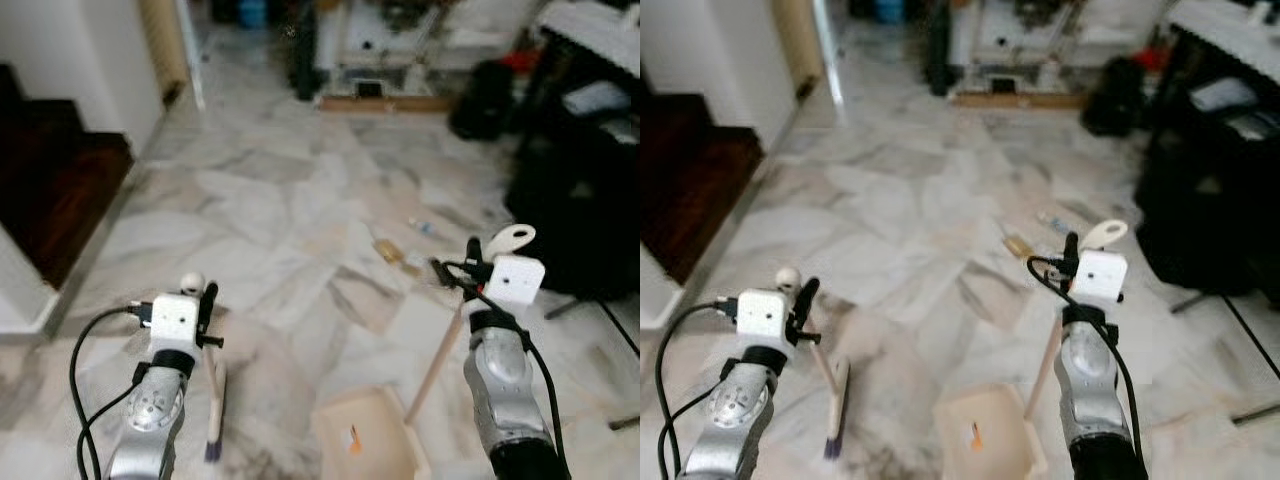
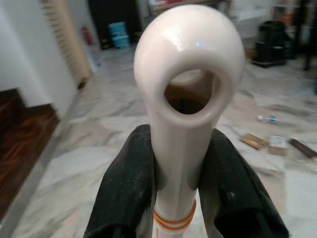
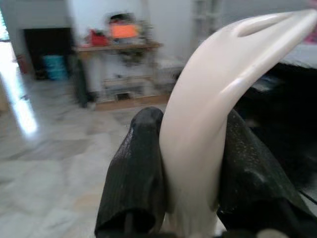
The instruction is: Sweep floor
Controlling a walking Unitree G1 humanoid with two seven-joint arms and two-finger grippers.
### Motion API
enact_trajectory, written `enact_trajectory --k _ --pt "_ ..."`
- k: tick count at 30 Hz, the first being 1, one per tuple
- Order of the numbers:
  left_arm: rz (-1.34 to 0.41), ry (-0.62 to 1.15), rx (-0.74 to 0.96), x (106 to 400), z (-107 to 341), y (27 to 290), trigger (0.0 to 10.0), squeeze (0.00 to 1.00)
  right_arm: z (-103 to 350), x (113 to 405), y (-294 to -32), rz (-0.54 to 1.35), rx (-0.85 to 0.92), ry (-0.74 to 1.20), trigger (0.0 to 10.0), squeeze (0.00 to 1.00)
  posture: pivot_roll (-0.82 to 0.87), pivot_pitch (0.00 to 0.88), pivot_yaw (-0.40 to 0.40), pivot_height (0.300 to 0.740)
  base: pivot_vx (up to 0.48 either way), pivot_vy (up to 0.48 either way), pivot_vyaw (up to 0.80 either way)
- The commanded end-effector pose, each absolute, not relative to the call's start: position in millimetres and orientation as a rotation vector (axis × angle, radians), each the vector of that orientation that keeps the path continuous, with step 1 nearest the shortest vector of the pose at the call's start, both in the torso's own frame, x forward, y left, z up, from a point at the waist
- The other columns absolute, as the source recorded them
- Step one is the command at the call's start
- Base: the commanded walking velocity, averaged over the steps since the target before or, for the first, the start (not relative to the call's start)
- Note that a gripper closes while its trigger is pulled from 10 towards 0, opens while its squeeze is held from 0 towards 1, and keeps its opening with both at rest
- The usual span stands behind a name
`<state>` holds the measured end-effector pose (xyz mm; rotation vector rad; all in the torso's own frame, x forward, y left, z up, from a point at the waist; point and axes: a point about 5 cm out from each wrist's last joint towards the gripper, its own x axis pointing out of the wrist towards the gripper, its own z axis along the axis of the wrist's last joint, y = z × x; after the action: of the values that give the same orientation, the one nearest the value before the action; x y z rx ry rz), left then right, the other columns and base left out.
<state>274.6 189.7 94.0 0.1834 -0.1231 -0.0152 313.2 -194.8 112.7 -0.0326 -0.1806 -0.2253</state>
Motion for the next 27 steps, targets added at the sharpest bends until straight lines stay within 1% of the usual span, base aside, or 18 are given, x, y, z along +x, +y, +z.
enact_trajectory --k 1,13,19,25,27 --pt "-0.036 -0.172 0.190 276.7 102.9 184.9 10.0 0.00 118.8 313.8 -197.7 -0.233 -0.040 -0.209 10.0 0.00 -0.07 0.000 0.008 0.740 0.000 0.000 -0.80" --pt "-0.043 -0.173 0.176 277.6 102.5 183.0 10.0 0.00 119.0 313.6 -197.7 -0.231 -0.039 -0.214 10.0 0.00 -0.07 0.000 0.006 0.740 0.000 0.000 -0.80" --pt "-0.037 -0.173 0.110 279.3 104.6 181.1 10.0 0.00 118.6 312.9 -197.0 -0.220 -0.042 -0.215 10.0 0.00 -0.07 0.003 0.001 0.740 0.000 0.000 0.00" --pt "-0.044 -0.156 0.112 280.2 102.8 178.8 10.0 0.00 118.0 312.1 -196.7 -0.205 -0.048 -0.211 10.0 0.00 -0.08 0.021 -0.002 0.740 0.000 0.000 0.00" --pt "-0.045 -0.156 0.109 280.2 102.7 178.5 10.0 0.00 118.3 311.9 -196.9 -0.205 -0.049 -0.213 10.0 0.00 -0.08 0.021 -0.002 0.740 0.240 0.000 0.00"
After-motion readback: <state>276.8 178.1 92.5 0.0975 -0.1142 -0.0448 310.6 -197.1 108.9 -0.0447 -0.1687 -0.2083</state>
